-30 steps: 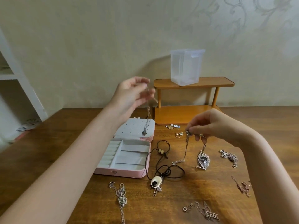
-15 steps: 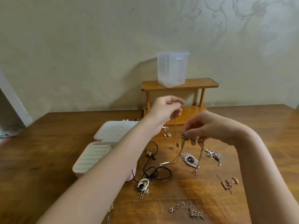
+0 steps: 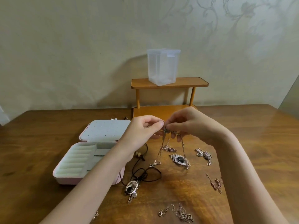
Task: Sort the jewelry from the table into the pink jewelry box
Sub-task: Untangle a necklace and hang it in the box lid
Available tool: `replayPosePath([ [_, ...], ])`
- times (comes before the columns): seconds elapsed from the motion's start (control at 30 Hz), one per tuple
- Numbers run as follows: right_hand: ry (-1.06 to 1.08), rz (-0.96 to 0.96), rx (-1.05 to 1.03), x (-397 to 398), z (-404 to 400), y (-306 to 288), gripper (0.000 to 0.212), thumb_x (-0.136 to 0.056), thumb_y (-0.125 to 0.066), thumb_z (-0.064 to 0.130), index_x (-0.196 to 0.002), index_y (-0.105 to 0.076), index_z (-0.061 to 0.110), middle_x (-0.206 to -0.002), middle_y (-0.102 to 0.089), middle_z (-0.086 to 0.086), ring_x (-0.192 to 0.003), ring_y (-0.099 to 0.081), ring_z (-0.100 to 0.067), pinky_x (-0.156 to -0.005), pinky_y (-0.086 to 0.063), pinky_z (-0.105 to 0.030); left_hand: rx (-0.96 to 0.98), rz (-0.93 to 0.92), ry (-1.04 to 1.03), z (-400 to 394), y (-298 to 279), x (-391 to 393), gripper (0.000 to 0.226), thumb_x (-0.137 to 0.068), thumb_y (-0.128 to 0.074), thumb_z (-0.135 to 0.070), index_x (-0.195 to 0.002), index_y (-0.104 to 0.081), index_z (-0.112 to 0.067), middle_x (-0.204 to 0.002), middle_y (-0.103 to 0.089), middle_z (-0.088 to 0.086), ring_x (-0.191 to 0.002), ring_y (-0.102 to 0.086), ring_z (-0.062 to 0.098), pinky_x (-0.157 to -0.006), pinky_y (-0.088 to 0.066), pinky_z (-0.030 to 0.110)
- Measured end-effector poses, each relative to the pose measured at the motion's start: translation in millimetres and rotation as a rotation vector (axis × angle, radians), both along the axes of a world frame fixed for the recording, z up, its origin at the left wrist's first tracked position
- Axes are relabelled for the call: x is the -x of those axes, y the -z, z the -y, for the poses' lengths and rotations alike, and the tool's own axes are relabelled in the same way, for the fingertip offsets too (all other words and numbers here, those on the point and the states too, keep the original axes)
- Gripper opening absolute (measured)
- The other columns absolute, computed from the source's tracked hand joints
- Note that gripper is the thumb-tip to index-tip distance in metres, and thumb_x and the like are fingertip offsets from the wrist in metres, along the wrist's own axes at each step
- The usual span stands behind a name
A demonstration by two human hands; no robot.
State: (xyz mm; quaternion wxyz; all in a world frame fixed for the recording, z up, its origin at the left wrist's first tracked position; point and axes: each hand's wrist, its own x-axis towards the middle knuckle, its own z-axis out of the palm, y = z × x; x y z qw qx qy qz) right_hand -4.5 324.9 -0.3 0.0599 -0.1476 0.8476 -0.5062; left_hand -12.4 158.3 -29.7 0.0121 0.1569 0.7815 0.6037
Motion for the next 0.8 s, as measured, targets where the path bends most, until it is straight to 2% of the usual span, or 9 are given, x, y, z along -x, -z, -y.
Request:
replayPosePath([
  [0.1,-0.016,0.006,0.012,2,4,2,0.009,-0.088,-0.06,0.004,-0.089,-0.068,0.001,-0.07,-0.066,-0.007,-0.058,-0.061,-0.011,-0.056,-0.051,-0.02,-0.011,0.005,-0.028,8,1,-2,0.006,-0.083,-0.067,-0.016,-0.088,-0.07,-0.019,-0.089,-0.071,0.002,-0.087,-0.069,0.015,-0.083,-0.056,0.032],
  [0.2,-0.009,0.003,0.036,3,7,4,0.009,-0.088,-0.059,0.004,-0.088,-0.068,0.002,-0.07,-0.067,-0.007,-0.061,-0.061,-0.015,-0.059,-0.052,-0.022,0.018,-0.033,-0.073,10,4,-1,0.009,-0.078,-0.073,-0.018,-0.081,-0.07,-0.026,-0.084,-0.071,-0.007,-0.095,-0.066,0.017,-0.091,-0.05,0.04],
  [0.23,-0.004,0.006,0.055,4,7,5,0.009,-0.088,-0.059,0.003,-0.087,-0.068,0.002,-0.07,-0.066,-0.007,-0.062,-0.061,-0.015,-0.059,-0.053,-0.022,0.01,-0.04,-0.078,10,5,0,0.01,-0.077,-0.073,-0.017,-0.08,-0.069,-0.026,-0.083,-0.071,-0.008,-0.096,-0.065,0.015,-0.09,-0.05,0.036],
  [0.3,0.003,0.021,0.102,4,7,5,0.008,-0.086,-0.06,0.001,-0.085,-0.067,0.002,-0.07,-0.066,-0.006,-0.061,-0.062,-0.013,-0.06,-0.053,-0.02,-0.024,-0.062,-0.066,9,7,0,0.013,-0.077,-0.073,-0.012,-0.082,-0.067,-0.022,-0.082,-0.069,-0.008,-0.084,-0.066,0.008,-0.075,-0.051,0.017],
  [0.37,0.0,0.037,0.137,4,6,5,0.006,-0.085,-0.061,0.001,-0.084,-0.068,0.002,-0.071,-0.067,-0.007,-0.062,-0.063,-0.012,-0.061,-0.053,-0.019,-0.052,-0.076,-0.055,8,6,0,0.016,-0.078,-0.072,-0.009,-0.085,-0.065,-0.021,-0.084,-0.067,-0.007,-0.078,-0.067,0.005,-0.065,-0.048,0.009],
  [0.6,0.007,0.019,0.1,5,4,6,0.005,-0.081,-0.066,0.003,-0.083,-0.07,0.001,-0.076,-0.07,-0.011,-0.068,-0.066,-0.015,-0.067,-0.056,-0.021,-0.21,0.08,0.029,8,9,5,0.022,-0.077,-0.069,0.0,-0.086,-0.065,-0.019,-0.081,-0.067,-0.004,-0.085,-0.063,0.013,-0.085,-0.051,0.032],
  [0.67,-0.011,0.008,0.073,5,3,6,0.005,-0.081,-0.066,0.005,-0.083,-0.07,0.002,-0.075,-0.069,-0.009,-0.069,-0.065,-0.014,-0.068,-0.055,-0.021,-0.244,0.121,0.042,7,10,5,0.023,-0.078,-0.067,0.002,-0.086,-0.064,-0.019,-0.082,-0.066,-0.004,-0.085,-0.061,0.013,-0.083,-0.051,0.031],
  [0.73,-0.016,-0.012,0.011,5,5,7,0.005,-0.082,-0.066,0.005,-0.082,-0.07,0.003,-0.074,-0.067,-0.008,-0.066,-0.062,-0.012,-0.066,-0.053,-0.02,-0.162,0.073,0.008,5,11,4,0.021,-0.078,-0.066,0.0,-0.085,-0.064,-0.02,-0.083,-0.067,-0.004,-0.081,-0.062,0.011,-0.074,-0.05,0.025],
  [0.8,-0.007,-0.037,-0.083,6,8,8,0.006,-0.082,-0.065,0.003,-0.083,-0.07,0.0,-0.072,-0.066,-0.011,-0.062,-0.059,-0.012,-0.062,-0.052,-0.019,0.021,-0.076,-0.045,3,12,2,0.02,-0.074,-0.069,-0.004,-0.083,-0.063,-0.021,-0.083,-0.067,-0.003,-0.076,-0.064,0.01,-0.067,-0.051,0.022],
])
